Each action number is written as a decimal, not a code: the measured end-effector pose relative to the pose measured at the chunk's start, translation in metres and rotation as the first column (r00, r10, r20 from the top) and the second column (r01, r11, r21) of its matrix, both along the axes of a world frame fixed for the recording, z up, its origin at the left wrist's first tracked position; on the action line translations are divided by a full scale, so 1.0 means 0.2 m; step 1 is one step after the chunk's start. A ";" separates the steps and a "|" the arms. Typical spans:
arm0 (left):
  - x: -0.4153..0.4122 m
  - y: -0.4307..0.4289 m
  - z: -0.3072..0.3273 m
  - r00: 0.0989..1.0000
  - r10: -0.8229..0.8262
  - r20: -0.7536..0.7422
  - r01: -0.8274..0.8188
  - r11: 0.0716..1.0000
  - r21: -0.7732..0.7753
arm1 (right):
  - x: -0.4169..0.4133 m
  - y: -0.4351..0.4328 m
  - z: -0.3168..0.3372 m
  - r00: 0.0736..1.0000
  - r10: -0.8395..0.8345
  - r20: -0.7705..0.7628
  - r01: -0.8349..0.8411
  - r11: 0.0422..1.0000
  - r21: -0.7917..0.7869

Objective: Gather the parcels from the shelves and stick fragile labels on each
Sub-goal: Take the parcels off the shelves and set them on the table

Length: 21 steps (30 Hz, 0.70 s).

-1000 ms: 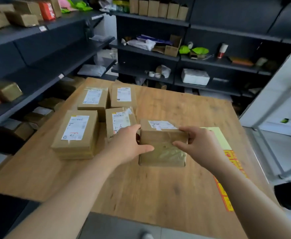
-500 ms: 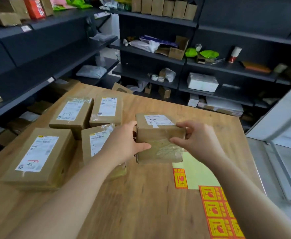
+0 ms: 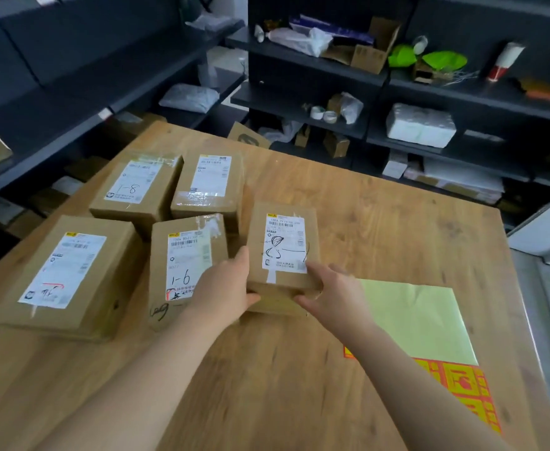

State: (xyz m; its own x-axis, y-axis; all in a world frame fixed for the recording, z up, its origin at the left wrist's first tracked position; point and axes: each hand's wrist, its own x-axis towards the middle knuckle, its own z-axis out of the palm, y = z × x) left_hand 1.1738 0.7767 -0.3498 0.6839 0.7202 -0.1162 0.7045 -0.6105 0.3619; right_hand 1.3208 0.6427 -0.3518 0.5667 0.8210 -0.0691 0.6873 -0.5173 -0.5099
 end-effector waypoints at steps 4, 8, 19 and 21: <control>-0.03 -0.02 0.00 0.995 -0.061 -0.077 0.064 0.997 0.032 | -0.06 -0.03 -0.06 0.998 0.064 0.000 -0.064 0.993 -0.100; -0.09 -0.05 0.02 0.995 -0.071 -0.069 0.070 0.997 -0.012 | -0.10 -0.02 -0.07 0.992 0.082 0.095 -0.070 0.989 -0.127; -0.62 -0.13 0.36 0.988 0.070 0.137 -0.108 0.950 0.293 | -0.55 0.15 0.30 0.892 0.291 0.346 -0.357 0.923 0.142; -0.79 -0.17 0.43 0.979 0.128 0.158 -0.176 0.922 0.345 | -0.72 0.17 0.38 0.856 0.355 0.376 -0.443 0.879 0.178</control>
State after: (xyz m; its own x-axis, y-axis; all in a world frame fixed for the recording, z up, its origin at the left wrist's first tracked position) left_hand 1.0154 0.7425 -0.2646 0.5549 0.7938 0.2490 0.7604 -0.6054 0.2353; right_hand 1.1776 0.6772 -0.2753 0.1397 0.9448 0.2964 0.9535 -0.0477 -0.2976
